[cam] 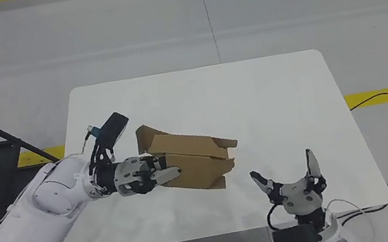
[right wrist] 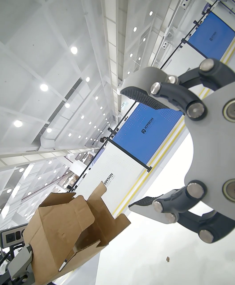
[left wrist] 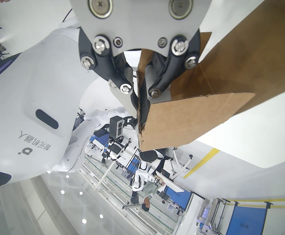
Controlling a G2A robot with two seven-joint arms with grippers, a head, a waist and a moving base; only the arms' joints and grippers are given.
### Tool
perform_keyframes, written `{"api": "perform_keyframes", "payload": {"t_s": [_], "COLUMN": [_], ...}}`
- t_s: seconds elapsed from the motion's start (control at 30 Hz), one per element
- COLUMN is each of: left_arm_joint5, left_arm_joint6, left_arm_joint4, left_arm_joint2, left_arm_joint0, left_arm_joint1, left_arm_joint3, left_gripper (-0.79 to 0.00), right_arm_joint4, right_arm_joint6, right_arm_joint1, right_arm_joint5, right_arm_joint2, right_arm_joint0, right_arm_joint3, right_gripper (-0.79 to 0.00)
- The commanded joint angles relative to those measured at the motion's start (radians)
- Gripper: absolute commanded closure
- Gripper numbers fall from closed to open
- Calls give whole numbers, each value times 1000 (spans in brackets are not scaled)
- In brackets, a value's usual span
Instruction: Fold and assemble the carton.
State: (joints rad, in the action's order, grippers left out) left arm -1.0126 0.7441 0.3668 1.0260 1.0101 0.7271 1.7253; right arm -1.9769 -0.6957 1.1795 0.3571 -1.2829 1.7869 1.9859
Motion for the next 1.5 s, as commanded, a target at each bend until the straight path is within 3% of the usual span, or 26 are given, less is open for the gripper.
{"api": "perform_keyframes", "payload": {"t_s": [0.0,0.3,0.6,1.07,1.13,1.47], "left_arm_joint5": [0,0,0,5,7,0], "left_arm_joint6": [-6,-128,-224,-242,-238,-164], "left_arm_joint4": [-5,-83,-184,-190,-151,-2], "left_arm_joint2": [3,12,29,48,25,9], "left_arm_joint0": [7,53,82,101,111,115], "left_arm_joint1": [8,73,134,146,149,170], "left_arm_joint3": [-4,-26,-55,-67,-56,-110], "left_gripper": [0,0,0,0,0,0], "right_arm_joint4": [34,351,660,692,762,1222], "right_arm_joint6": [-8,-13,110,156,199,562], "right_arm_joint1": [-1,-16,-30,-32,-28,-51], "right_arm_joint5": [-48,-424,-797,-816,-818,-1191], "right_arm_joint2": [-2,-97,-170,-185,-166,-164], "right_arm_joint0": [-1,-6,-51,-63,-64,-151], "right_arm_joint3": [5,24,-7,-11,-7,-45], "right_gripper": [-785,-785,-785,-785,-785,-785]}}
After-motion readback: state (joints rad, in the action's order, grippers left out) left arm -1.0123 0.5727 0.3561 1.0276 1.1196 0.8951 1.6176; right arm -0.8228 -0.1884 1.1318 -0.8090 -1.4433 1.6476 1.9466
